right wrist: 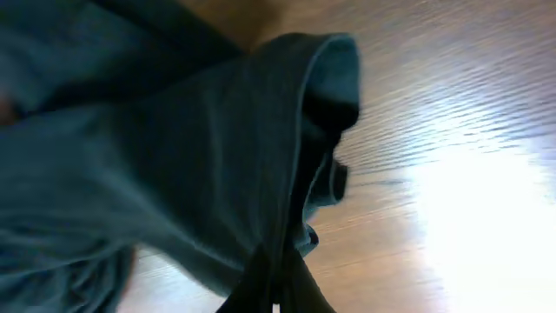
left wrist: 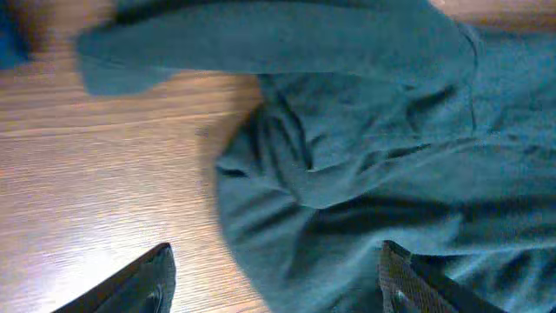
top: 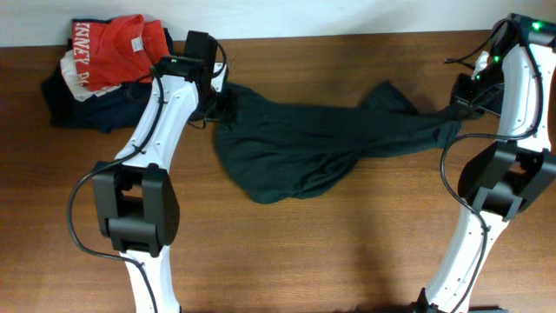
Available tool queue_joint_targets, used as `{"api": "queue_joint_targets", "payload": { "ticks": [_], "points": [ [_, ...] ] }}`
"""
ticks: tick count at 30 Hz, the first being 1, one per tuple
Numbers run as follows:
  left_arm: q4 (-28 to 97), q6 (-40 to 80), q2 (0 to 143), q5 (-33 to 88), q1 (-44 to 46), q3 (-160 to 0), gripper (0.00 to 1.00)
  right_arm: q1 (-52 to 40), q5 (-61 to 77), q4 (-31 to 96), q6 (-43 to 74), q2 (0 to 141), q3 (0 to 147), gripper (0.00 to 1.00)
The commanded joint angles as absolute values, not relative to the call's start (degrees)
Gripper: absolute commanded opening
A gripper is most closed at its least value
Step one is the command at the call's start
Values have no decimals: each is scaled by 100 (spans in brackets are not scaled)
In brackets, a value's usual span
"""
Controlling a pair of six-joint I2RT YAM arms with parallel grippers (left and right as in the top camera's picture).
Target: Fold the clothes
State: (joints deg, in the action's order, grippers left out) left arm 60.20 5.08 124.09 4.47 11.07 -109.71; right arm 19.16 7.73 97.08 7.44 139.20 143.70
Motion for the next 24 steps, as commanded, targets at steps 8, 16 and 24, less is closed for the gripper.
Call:
{"api": "queue_joint_targets", "payload": {
  "ticks": [8, 16, 24],
  "points": [
    [4722, 294, 13399, 1144, 1079, -10954, 69, 1940, 1741, 9736, 799, 12527, 14477, 4],
    [4447, 292, 13474, 1413, 1090, -10954, 21, 1581, 1737, 9734, 797, 12516, 14477, 4],
    [5111, 292, 12951, 1199, 1035, -12020, 1, 1540, 1741, 9736, 799, 12436, 14477, 4]
  ]
}}
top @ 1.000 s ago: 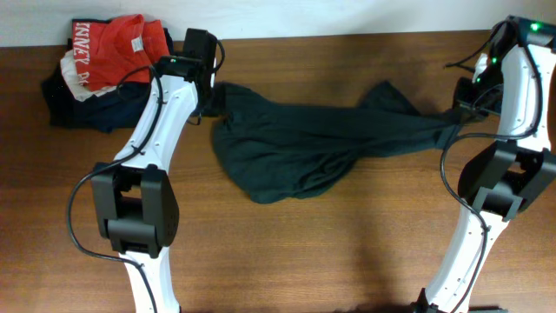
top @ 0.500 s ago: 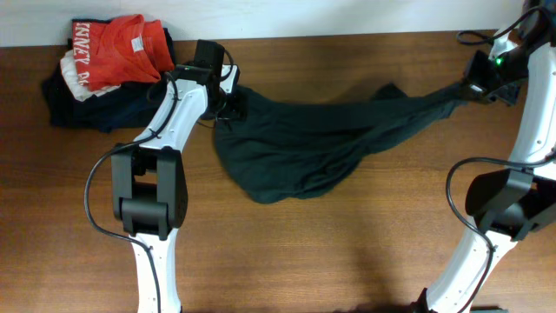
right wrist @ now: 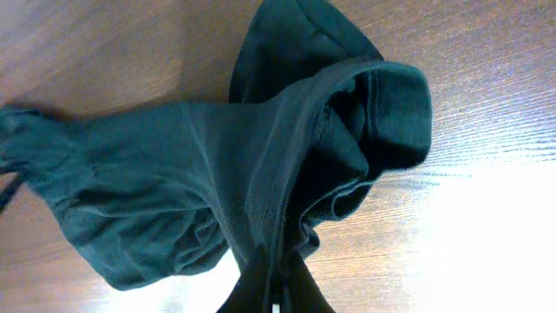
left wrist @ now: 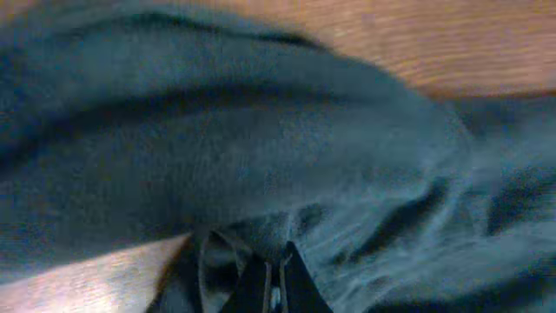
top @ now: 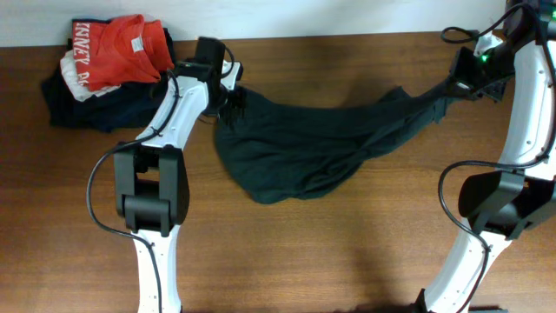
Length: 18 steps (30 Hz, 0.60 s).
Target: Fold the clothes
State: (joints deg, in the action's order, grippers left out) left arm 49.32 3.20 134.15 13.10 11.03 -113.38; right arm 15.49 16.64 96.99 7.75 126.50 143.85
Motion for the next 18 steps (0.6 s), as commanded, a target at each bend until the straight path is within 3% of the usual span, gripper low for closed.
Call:
{"api": "queue_joint_targets", "payload": {
  "ticks": [1, 10, 18],
  "points": [
    [5251, 292, 12803, 996, 1035, -12228, 1, 1540, 1739, 9734, 799, 12350, 14477, 4],
    [5929, 283, 11157, -460, 934, -12628, 1, 1549, 985, 9736, 799, 11312, 14477, 4],
    [6654, 270, 10820, -458, 893, -12628, 1, 1544, 985, 9734, 797, 11316, 14455, 11]
  ]
}}
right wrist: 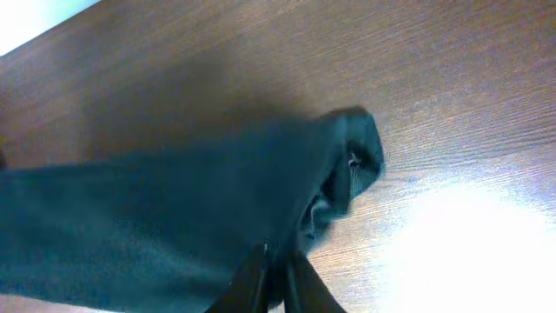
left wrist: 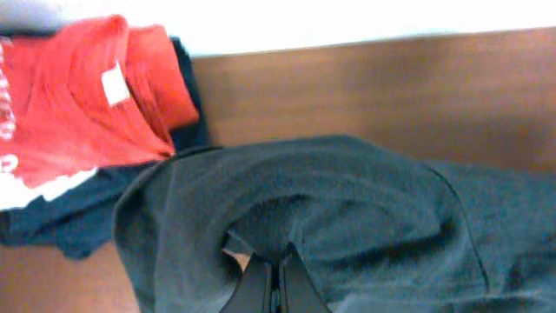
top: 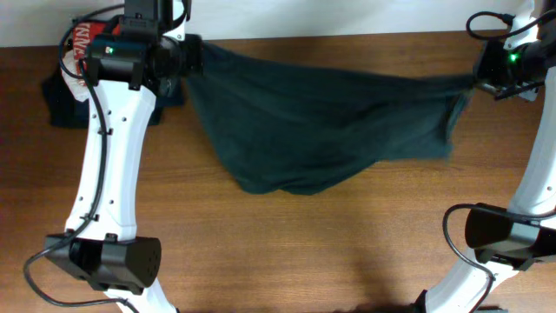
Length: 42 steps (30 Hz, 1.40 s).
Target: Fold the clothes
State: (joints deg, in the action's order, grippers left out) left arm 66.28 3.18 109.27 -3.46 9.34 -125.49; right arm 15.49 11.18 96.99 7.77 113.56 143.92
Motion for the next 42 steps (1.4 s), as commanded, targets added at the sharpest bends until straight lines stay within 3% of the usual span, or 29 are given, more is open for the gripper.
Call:
{"api": "queue_joint_targets", "payload": {
  "ticks": [1, 7, 9, 10, 14, 16, 18, 20, 21, 23, 26, 33, 42],
  "points": [
    [6650, 272, 10820, -458, 893, -12628, 1, 1542, 996, 9734, 799, 11349, 14453, 10],
    [6604, 270, 10820, -458, 893, -12628, 2, 1533, 1007, 9732, 797, 11393, 14160, 4],
    [6626, 272, 10820, -456, 893, -12628, 26, 1522, 1031, 9734, 797, 11393, 13896, 22],
    [6652, 270, 10831, -458, 893, -12626, 30, 1474, 1229, 9734, 797, 11393, 13594, 27],
    [6657, 270, 10840, -458, 893, -12626, 30, 1050, 1780, 9601, 775, 11393, 12289, 29],
    [6659, 270, 10842, -458, 893, -12626, 41, 705, 1780, 9426, 620, 11395, 11555, 29],
    [6676, 270, 10840, -460, 893, -12626, 43, 408, 1782, 9216, 626, 11393, 10997, 29],
    [6726, 270, 10840, -458, 893, -12626, 54, 34, 1780, 8941, 648, 11393, 10440, 40],
    [6777, 270, 10840, -460, 893, -12626, 56, -176, 1778, 8777, 799, 11393, 10162, 53],
    [6875, 270, 10840, -464, 882, -12626, 61, -510, 1708, 8464, 1302, 11393, 9703, 59],
    [7030, 272, 10840, -572, 871, -12626, 62, -814, 1695, 7762, 2150, 11393, 9008, 60],
    [7144, 272, 10840, -587, 871, -12626, 63, -1085, 1431, 6060, 2753, 11393, 7607, 64],
    [7146, 272, 10840, -587, 871, -12626, 63, -1087, 530, 5203, 2797, 11395, 7478, 64]
  ]
}}
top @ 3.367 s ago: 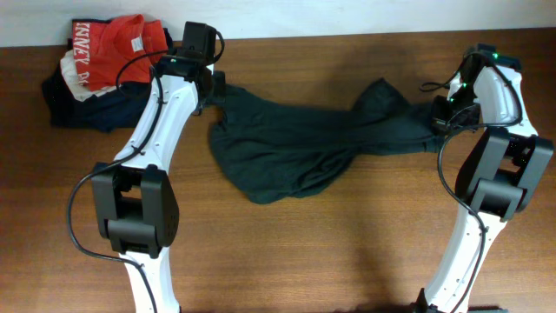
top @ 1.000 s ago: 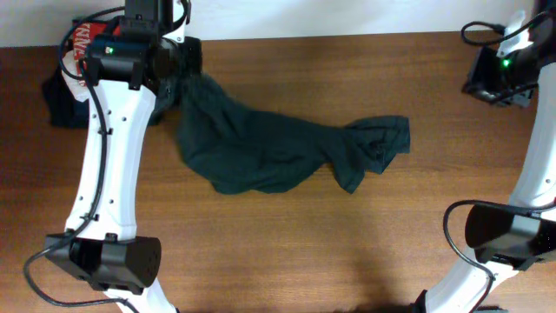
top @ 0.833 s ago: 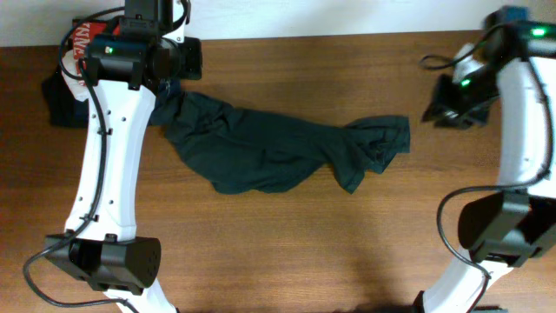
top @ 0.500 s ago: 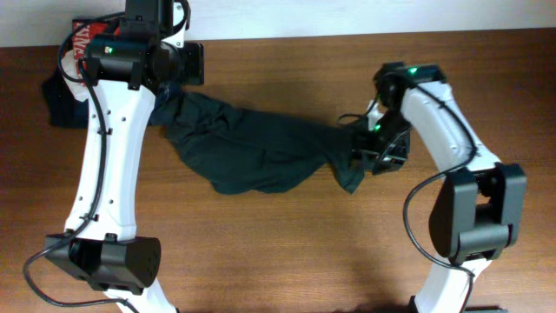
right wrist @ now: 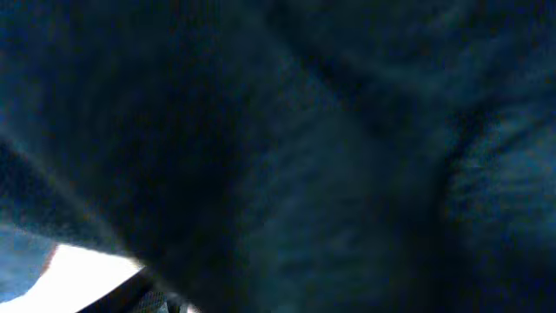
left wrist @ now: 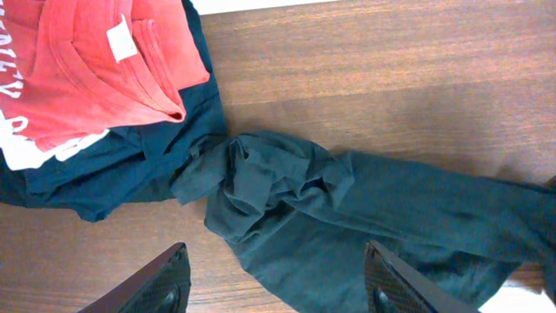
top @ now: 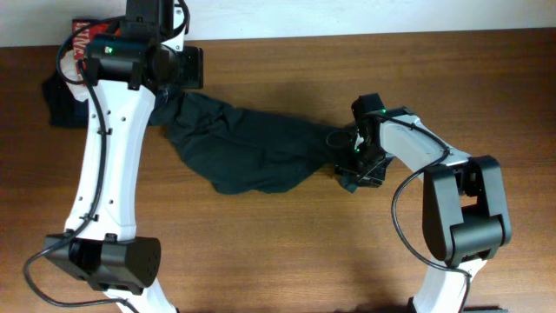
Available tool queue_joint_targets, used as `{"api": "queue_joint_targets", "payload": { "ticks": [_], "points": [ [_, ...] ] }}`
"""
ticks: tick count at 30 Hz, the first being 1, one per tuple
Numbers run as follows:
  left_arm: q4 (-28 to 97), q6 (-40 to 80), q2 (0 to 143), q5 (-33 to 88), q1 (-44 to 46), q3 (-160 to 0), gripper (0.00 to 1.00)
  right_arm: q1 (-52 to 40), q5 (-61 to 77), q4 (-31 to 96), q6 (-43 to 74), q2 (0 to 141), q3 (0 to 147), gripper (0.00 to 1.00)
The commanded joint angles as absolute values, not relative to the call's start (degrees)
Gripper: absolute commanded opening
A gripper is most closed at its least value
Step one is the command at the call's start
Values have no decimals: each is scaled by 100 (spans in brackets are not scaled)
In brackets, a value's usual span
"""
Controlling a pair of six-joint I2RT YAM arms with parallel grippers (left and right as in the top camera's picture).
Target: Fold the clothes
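A dark teal garment (top: 252,148) lies crumpled on the brown table, also shown in the left wrist view (left wrist: 365,217). My left gripper (top: 189,68) hangs above its left end, open and empty (left wrist: 276,265). My right gripper (top: 354,165) is down at the garment's right end. Dark cloth (right wrist: 304,148) fills the right wrist view. Only one finger (right wrist: 161,303) shows there, far out at the lower left, as it does when the jaws stand apart.
A pile of folded clothes sits at the table's back left corner, a red shirt (left wrist: 78,61) on top of dark navy pieces (top: 61,100). The garment's left end touches the pile. A white wall runs along the back edge.
The garment was held stretched in the air between both shut grippers. Now it lies bunched on the table, my left gripper is open, and my right gripper is low at mid-table.
First the garment lay on the table, my right gripper shut on its right end and my left open over its left end. Then both were shut on it. Then it hung stretched between them. Now it lies crumpled, released by the left.
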State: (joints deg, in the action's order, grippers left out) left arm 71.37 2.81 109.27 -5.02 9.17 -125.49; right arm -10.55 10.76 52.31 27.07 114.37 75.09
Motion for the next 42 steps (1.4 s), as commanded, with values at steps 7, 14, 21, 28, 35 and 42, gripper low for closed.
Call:
{"api": "queue_joint_targets", "payload": {
  "ticks": [7, 14, 21, 28, 35, 42],
  "points": [
    [7142, 272, 10840, -587, 871, -12626, 63, -1087, 556, 5336, 2799, 11395, 7448, 33],
    [7144, 274, 10840, -585, 871, -12626, 64, -926, 541, 5756, 2797, 11393, 7594, 4],
    [7146, 272, 10842, -582, 871, -12626, 72, 482, -58, 8145, 2561, 11312, 9998, 4],
    [7135, 270, 11378, 156, 871, -12626, 83, 1562, 290, 9727, 1559, 11227, 12516, 4],
    [6705, -174, 12940, 1734, 867, -12626, 98, 1605, 447, 9734, 1518, 11190, 12556, 4],
    [6300, 607, 13561, 2169, 541, -12634, 97, 1603, 445, 9734, 1474, 11190, 12554, 4]
  ]
}}
